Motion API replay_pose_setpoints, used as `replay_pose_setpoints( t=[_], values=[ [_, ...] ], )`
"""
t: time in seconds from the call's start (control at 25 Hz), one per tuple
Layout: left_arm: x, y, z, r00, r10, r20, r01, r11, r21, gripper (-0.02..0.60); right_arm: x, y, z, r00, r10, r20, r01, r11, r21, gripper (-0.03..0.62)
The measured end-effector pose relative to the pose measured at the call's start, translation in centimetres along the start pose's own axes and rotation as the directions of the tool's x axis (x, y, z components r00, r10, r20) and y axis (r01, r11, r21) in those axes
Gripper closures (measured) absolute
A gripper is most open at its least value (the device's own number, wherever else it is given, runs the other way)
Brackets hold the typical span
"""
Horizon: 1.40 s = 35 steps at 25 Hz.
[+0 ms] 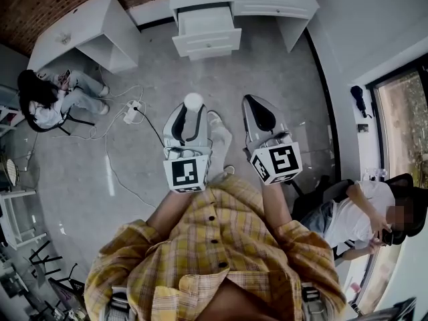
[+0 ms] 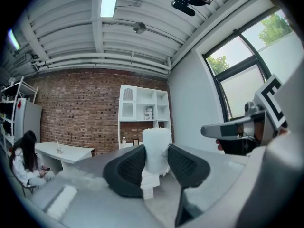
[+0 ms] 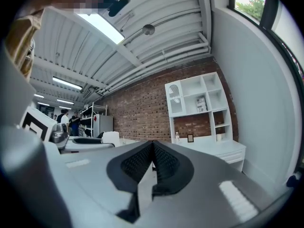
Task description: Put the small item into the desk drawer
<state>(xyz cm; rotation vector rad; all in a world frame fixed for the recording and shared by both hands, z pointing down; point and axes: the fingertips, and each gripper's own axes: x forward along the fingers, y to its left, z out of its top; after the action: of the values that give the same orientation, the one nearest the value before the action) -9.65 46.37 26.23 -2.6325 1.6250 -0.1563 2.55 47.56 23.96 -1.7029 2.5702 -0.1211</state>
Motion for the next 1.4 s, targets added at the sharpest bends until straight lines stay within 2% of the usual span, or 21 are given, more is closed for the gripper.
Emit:
replay_pose_setpoints(
  t=[0.12, 0.24, 0.48, 0.68, 0.92, 1.08, 1.4],
  values=[
    [0.9, 0.3, -0.3, 1.0, 0.011, -0.013, -0.011, 1.0, -0.024, 0.419, 0.8, -0.5, 0.0, 1.0, -0.004, 0.012, 0.004, 1.0, 0.02, 0.594],
    [2.1, 0.5, -0.5, 1.0, 0.007, -0.013, -0.007, 1.0, -0.003, 0.419, 1.7, -1.7, -0.1, 1.0, -0.011, 0.019, 0.01, 0.999, 0.054, 0.594],
    [6.6, 1.6, -1.4, 1.0, 0.004, -0.025, -0.004, 1.0, -0.013, 0.419, 5.1, -3.9, -0.4, 1.0, -0.012, 0.019, 0.011, 1.0, 0.018, 0.595],
    [11.3, 3.0, -1.6, 0.999, 0.014, -0.041, -0.015, 0.999, -0.035, 0.419, 9.1, -5.8, -0.2, 1.0, 0.026, 0.012, -0.026, 1.0, 0.016, 0.595],
    [18.0, 6.0, -0.8, 0.999, 0.015, -0.042, -0.017, 0.999, -0.047, 0.419, 15.6, -8.4, 1.1, 0.998, 0.047, 0.029, -0.047, 0.999, -0.004, 0.595],
    [22.6, 8.4, -0.1, 0.999, 0.008, -0.049, -0.011, 0.999, -0.053, 0.419, 20.8, -10.6, 1.7, 0.999, 0.053, 0.012, -0.053, 0.998, 0.029, 0.595],
    [32.4, 13.6, 0.5, 0.998, -0.009, -0.055, 0.005, 0.997, -0.076, 0.419, 31.0, -14.2, 2.3, 0.998, 0.051, -0.03, -0.05, 0.999, 0.003, 0.594]
  ],
)
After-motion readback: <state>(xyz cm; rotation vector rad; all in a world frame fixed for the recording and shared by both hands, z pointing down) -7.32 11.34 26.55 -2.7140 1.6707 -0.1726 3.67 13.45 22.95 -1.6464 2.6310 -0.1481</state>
